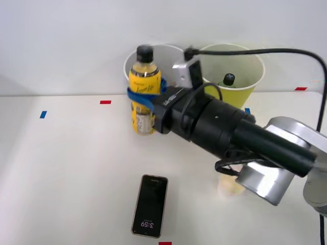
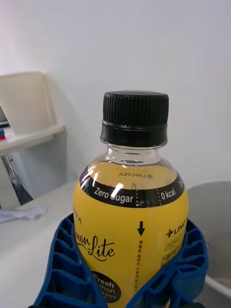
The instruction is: Put cans in the gray bin, plastic bottles in the light green bin
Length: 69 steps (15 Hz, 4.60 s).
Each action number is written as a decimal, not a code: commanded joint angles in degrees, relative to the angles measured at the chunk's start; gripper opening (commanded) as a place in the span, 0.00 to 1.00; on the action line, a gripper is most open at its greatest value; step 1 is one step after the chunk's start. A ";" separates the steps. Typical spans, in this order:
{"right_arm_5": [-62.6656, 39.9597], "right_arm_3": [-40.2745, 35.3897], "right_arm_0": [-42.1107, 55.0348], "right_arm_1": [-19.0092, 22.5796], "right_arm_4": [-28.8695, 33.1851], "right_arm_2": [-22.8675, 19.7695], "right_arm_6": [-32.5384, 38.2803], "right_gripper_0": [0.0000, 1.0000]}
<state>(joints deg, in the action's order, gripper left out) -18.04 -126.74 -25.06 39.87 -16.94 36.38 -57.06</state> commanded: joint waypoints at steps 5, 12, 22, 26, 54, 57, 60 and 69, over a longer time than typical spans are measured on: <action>5.56 -1.58 4.32 -0.67 -4.33 -20.56 1.51 0.00; 5.56 8.35 3.44 1.52 -1.69 -28.11 1.78 0.00; 5.56 20.57 -1.75 -1.20 3.93 -24.42 1.51 0.00; 5.56 26.63 -4.74 -4.01 9.82 -22.67 1.78 0.00; 20.86 -11.43 60.83 -0.32 7.27 -43.23 16.19 1.00; 21.12 -11.16 63.73 -7.35 7.36 -36.99 15.93 1.00; 21.30 -6.59 62.85 -13.42 8.15 -33.83 15.05 1.00; 20.33 -1.14 61.62 -23.44 10.09 -32.95 12.24 1.00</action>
<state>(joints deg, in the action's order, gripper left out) 2.61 -127.90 36.73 17.18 -7.18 3.27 -44.51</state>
